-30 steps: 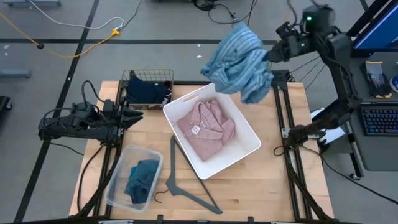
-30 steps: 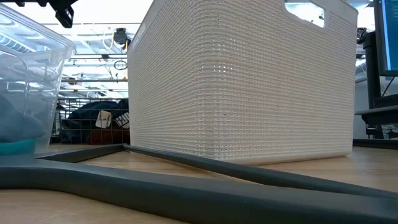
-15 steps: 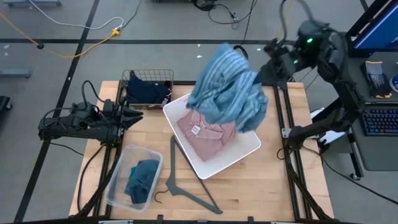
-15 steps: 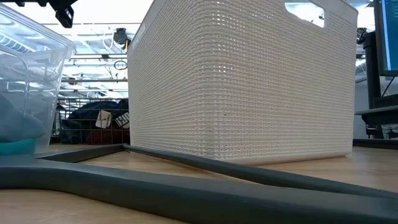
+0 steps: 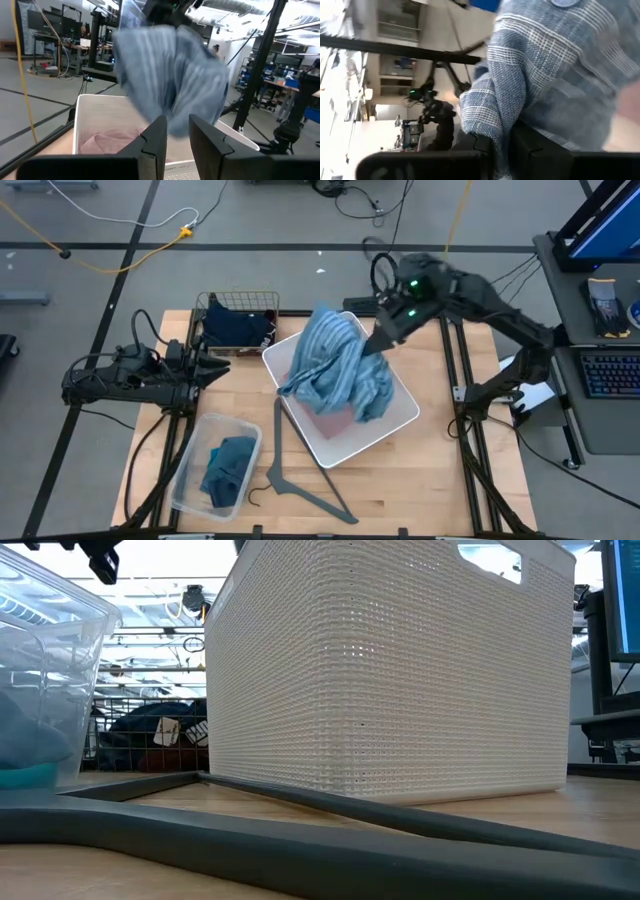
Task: Pick & Place Cloths
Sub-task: Put the blue polo into the white bin
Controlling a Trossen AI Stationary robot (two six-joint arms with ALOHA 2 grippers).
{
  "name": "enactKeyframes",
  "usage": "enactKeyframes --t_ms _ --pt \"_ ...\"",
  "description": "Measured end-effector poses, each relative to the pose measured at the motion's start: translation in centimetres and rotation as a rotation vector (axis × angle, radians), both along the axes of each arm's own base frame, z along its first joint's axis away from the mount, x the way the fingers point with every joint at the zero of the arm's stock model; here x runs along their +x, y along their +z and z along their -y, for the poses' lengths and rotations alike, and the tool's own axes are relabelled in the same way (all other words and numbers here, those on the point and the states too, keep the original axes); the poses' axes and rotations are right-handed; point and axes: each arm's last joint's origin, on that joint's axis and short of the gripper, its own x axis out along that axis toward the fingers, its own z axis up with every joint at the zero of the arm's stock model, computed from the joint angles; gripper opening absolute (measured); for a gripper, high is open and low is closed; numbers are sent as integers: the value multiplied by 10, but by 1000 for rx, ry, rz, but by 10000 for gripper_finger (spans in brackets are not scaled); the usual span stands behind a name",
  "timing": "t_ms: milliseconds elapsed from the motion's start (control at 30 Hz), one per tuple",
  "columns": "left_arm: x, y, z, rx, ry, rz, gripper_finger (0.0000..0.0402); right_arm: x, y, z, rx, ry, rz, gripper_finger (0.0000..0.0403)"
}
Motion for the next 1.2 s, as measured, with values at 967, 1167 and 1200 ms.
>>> enactKeyframes --t_ms 967,1167,1200 --pt "0 0 4 25 -129 0 81 52 -218 17 489 -146 -276 19" --pt "0 0 4 25 -129 -1 81 44 -224 35 459 -160 -245 41" --pt "0 0 4 25 -130 -1 81 43 -224 38 453 -169 -236 43"
